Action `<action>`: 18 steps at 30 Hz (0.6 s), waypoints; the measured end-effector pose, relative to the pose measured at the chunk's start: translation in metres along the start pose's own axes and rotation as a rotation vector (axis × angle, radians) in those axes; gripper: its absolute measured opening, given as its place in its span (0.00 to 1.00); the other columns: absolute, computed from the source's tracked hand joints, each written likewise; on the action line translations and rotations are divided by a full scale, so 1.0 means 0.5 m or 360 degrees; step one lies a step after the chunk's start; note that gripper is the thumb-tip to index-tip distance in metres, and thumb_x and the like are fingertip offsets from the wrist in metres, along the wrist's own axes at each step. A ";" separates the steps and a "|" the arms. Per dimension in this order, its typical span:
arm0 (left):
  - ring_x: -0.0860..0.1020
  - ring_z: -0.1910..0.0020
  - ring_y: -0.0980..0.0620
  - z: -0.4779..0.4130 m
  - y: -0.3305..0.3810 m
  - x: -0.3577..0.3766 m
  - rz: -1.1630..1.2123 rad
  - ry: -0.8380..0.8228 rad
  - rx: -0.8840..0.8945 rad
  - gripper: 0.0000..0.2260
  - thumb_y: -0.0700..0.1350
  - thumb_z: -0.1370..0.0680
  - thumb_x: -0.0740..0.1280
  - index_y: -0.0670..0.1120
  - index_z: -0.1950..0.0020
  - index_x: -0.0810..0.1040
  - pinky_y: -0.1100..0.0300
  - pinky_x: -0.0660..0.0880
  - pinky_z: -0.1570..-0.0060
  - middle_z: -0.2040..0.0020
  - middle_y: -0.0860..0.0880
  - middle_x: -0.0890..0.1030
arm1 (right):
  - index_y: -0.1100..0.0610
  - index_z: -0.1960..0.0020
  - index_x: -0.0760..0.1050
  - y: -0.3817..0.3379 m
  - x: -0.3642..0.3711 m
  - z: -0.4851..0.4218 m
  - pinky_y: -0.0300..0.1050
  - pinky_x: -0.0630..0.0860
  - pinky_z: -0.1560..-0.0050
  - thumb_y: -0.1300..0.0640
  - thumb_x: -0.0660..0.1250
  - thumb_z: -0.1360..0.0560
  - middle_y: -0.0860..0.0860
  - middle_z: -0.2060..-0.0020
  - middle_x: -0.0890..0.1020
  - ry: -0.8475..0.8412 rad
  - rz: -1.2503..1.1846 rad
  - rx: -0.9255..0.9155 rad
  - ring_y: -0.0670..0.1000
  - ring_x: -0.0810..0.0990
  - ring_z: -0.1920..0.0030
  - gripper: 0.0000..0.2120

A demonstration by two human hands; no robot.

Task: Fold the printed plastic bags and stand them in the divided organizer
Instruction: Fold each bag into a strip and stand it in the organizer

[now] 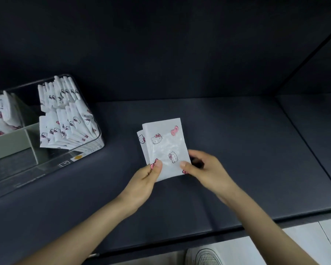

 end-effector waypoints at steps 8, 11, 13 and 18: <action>0.73 0.43 0.73 0.000 -0.003 0.002 -0.0073 0.0121 0.0133 0.11 0.48 0.17 0.56 0.60 0.38 0.71 0.80 0.65 0.49 0.44 0.69 0.77 | 0.52 0.56 0.82 0.039 0.023 -0.039 0.55 0.81 0.54 0.57 0.71 0.27 0.47 0.63 0.85 0.0455 -0.0182 0.0211 0.51 0.84 0.61 0.01; 0.76 0.45 0.68 -0.002 -0.002 0.004 -0.0108 0.0238 0.0194 0.13 0.42 0.18 0.59 0.53 0.35 0.72 0.77 0.68 0.50 0.44 0.62 0.80 | 0.49 0.59 0.81 0.049 0.025 -0.053 0.50 0.80 0.54 0.50 0.70 0.27 0.44 0.63 0.84 0.0533 0.0193 0.0272 0.48 0.83 0.60 0.04; 0.79 0.50 0.65 -0.005 -0.002 -0.001 -0.0062 0.0344 0.0204 0.16 0.39 0.19 0.61 0.56 0.35 0.71 0.76 0.70 0.54 0.48 0.58 0.83 | 0.48 0.57 0.80 0.044 0.026 -0.054 0.43 0.77 0.58 0.48 0.69 0.27 0.42 0.62 0.84 0.0584 0.0400 0.0274 0.46 0.82 0.60 0.05; 0.74 0.70 0.54 0.003 -0.003 -0.032 -0.0551 0.0655 0.0307 0.21 0.40 0.23 0.68 0.50 0.32 0.69 0.69 0.68 0.67 0.69 0.47 0.79 | 0.48 0.57 0.76 0.038 0.038 -0.052 0.38 0.68 0.67 0.48 0.67 0.25 0.44 0.66 0.81 0.0642 0.0570 0.0189 0.47 0.78 0.66 0.05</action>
Point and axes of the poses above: each hand's wrist, its own z-axis away from the middle knuckle, its own x-axis out of the palm, y = z × x, the point moved 4 cm from there along -z, towards the middle knuckle
